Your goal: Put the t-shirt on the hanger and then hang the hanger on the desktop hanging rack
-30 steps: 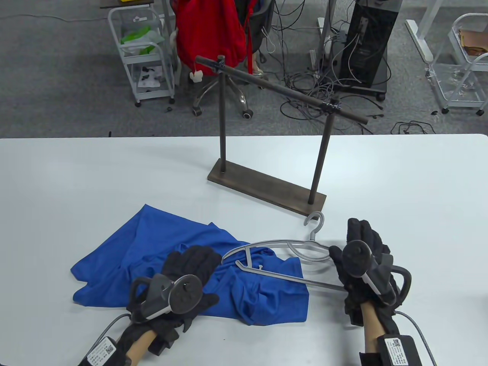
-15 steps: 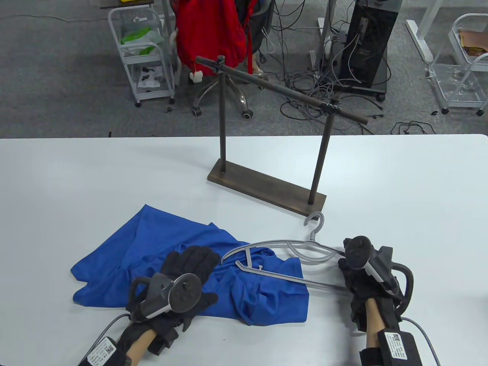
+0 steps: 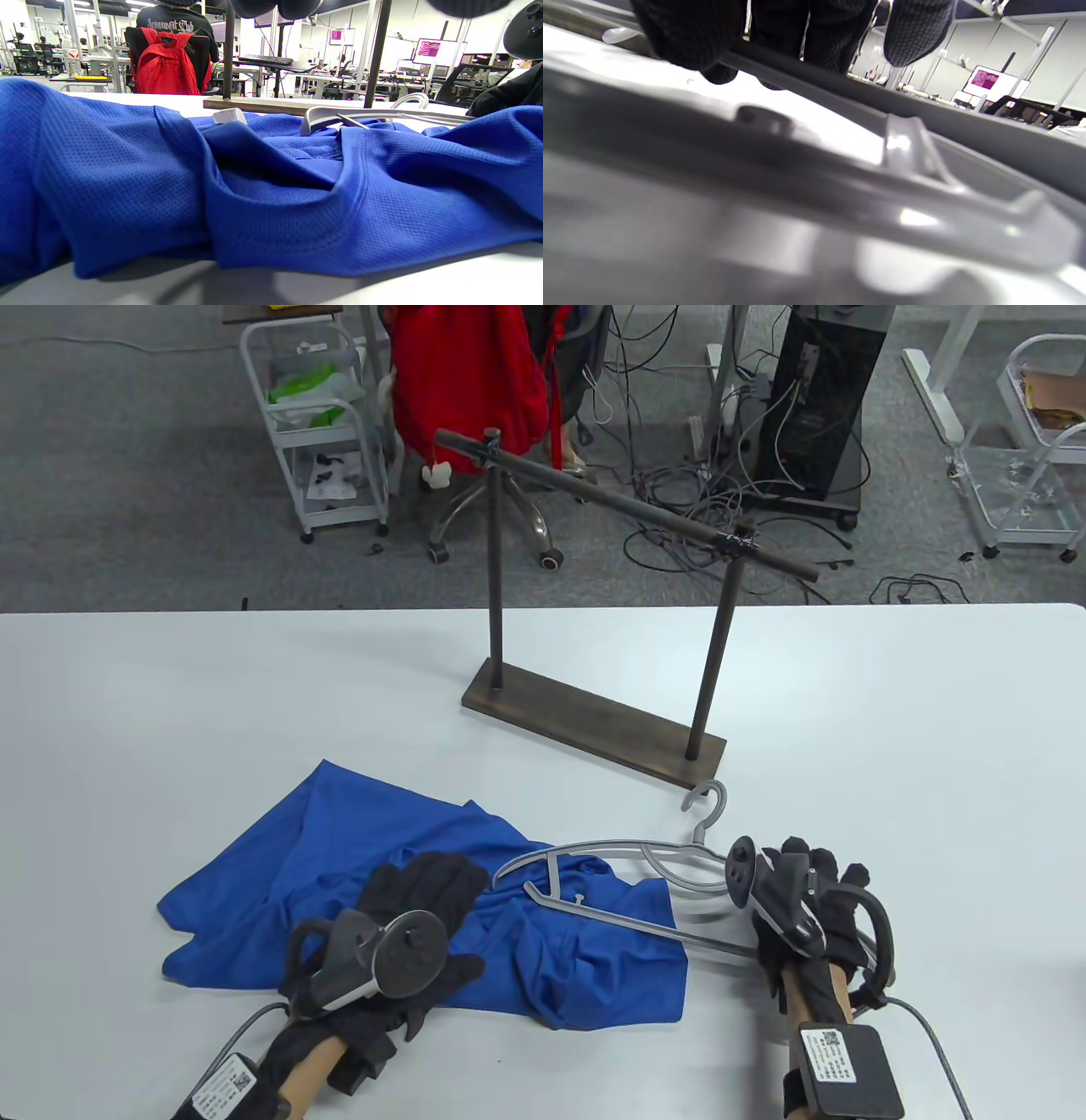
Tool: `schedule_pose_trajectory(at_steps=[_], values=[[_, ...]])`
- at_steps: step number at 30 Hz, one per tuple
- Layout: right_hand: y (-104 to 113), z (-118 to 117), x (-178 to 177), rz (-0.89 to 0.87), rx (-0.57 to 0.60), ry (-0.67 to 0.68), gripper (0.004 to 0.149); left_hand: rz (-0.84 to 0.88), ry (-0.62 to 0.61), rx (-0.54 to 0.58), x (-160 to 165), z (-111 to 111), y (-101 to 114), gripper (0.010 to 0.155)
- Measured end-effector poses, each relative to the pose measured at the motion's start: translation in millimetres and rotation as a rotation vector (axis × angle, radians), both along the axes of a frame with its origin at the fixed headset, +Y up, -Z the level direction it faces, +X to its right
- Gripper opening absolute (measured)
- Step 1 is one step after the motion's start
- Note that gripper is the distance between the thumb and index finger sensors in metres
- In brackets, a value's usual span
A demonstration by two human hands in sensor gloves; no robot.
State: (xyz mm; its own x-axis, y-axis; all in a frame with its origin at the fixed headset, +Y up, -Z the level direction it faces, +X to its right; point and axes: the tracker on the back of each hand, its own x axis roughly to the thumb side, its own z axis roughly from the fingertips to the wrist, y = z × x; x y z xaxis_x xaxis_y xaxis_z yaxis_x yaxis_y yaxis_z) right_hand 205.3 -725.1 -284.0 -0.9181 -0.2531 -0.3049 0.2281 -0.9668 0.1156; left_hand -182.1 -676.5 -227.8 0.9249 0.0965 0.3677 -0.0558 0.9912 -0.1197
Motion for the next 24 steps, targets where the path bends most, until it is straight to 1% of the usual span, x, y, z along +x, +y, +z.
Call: schedule_pose_trajectory(at_steps=[3, 6, 8, 9, 11, 13, 18, 21, 24], values=[[8.7, 2.5, 6.8, -0.073, 0.082, -0.004, 0.045, 0.017, 0.007, 0.013, -4.0, -1.1, 3.6, 0.089], [21.5, 8.4, 17.3, -0.161, 0.183, 0.011, 0.045, 0.046, 0.023, 0.046, -10.9, -2.0, 11.8, 0.089], [28.6, 12.2, 22.2, -0.228, 0.228, 0.015, 0.046, 0.069, 0.041, 0.078, -17.2, -2.7, 18.6, 0.088], [34.9, 14.7, 25.6, -0.291, 0.252, 0.027, 0.046, 0.086, 0.059, 0.093, -21.6, -3.3, 21.8, 0.088], [42.5, 19.0, 28.1, -0.364, 0.283, 0.048, 0.046, 0.102, 0.092, 0.088, -29.5, -5.4, 25.0, 0.088], [50.4, 23.1, 29.2, -0.364, 0.321, 0.079, 0.046, 0.113, 0.126, 0.075, -37.8, -9.5, 25.0, 0.088], [59.9, 31.2, 27.2, -0.398, 0.398, 0.112, 0.046, 0.064, 0.235, -0.006, -55.6, -26.4, 11.7, 0.088], [60.8, 33.3, 22.7, -0.417, 0.445, 0.131, 0.045, -0.014, 0.311, -0.058, -65.1, -38.5, -3.2, 0.087], [61.1, 34.3, 16.4, -0.432, 0.45, 0.154, 0.046, -0.092, 0.363, -0.136, -71.4, -49.4, -21.9, 0.086]])
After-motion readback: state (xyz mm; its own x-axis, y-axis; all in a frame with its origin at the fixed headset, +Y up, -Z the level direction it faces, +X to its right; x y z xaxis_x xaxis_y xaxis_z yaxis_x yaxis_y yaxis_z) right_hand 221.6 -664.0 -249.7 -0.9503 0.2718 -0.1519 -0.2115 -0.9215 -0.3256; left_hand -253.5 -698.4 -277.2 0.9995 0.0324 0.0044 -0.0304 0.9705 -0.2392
